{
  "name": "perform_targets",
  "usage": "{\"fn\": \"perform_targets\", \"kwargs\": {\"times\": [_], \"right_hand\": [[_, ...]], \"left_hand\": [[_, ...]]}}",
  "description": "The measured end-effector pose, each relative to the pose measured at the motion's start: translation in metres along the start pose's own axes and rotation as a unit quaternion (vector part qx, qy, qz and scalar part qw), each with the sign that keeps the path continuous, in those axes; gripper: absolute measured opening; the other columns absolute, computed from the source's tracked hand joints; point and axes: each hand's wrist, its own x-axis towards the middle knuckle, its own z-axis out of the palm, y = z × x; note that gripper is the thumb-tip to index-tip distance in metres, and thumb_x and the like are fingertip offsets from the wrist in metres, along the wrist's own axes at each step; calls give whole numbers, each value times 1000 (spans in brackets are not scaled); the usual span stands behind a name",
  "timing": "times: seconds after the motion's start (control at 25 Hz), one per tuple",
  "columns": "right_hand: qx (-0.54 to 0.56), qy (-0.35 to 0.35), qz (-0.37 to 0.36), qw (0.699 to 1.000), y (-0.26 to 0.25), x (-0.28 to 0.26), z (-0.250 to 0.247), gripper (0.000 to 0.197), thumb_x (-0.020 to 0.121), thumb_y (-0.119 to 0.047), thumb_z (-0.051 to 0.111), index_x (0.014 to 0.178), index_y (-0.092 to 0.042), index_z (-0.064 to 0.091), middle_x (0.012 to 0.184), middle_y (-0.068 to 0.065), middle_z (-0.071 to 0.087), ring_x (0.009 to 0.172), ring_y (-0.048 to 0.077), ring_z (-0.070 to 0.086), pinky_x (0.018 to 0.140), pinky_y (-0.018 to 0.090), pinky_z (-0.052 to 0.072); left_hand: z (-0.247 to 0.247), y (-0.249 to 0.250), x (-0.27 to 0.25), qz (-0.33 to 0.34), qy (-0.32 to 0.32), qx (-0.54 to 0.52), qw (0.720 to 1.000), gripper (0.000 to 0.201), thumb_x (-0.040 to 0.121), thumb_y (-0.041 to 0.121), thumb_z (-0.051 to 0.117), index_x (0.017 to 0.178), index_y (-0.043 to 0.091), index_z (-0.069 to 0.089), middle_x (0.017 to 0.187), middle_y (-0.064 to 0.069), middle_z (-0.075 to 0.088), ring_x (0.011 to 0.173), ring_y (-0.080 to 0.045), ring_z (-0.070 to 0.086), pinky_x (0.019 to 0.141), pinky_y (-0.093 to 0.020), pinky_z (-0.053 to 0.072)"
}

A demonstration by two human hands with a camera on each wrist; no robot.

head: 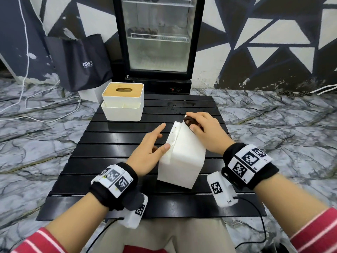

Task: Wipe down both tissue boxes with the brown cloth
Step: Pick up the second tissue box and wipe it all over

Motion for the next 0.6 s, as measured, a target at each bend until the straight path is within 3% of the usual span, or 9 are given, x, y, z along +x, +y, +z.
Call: {"fn": "perform_targets", "kwargs": {"times": [0.12, 0.24, 0.4, 0.52, 0.6], "right_hand": [[11, 20, 7, 1000, -2, -3, 2, 40, 92, -17, 47, 131, -26, 46, 131, 2, 45, 123, 26, 36, 107, 33, 23], [21, 42, 29, 998, 1, 0, 1, 39, 90, -17, 50, 128, -28, 49, 130, 2, 47, 121, 27, 39, 104, 31, 28], [47, 54, 42, 997, 3, 0, -3, 38, 90, -15, 50, 127, -25, 51, 128, 4, 49, 120, 24, 43, 101, 27, 30], [53, 65, 45, 995, 5, -3, -6, 37, 90, -15, 50, 127, -24, 51, 127, 5, 50, 118, 24, 44, 101, 28, 32], [72, 76, 46, 993, 6, -6, -10, 37, 91, -15, 49, 127, -21, 50, 125, 6, 51, 113, 19, 46, 95, 23, 32]], "left_hand": [[6, 25, -4, 30, 16, 69, 997, 71, 77, 68, 43, 141, 45, 25, 131, 14, 32, 121, -11, 43, 100, -30, 38], [19, 52, -7, -3, 11, 165, 986, 91, 59, 85, 40, 140, 48, 22, 141, 14, 25, 129, -15, 36, 105, -45, 36], [43, 71, -9, -65, -35, 269, 960, 100, 58, 83, 56, 141, 49, 11, 153, 10, 9, 138, -25, 23, 104, -54, 32], [48, 65, -6, -77, -41, 245, 966, 103, 54, 76, 62, 140, 49, 13, 152, 10, 7, 138, -27, 20, 103, -55, 34], [46, 60, -4, -69, -36, 202, 976, 99, 52, 71, 60, 139, 50, 17, 151, 10, 11, 135, -27, 26, 103, -49, 36]]}}
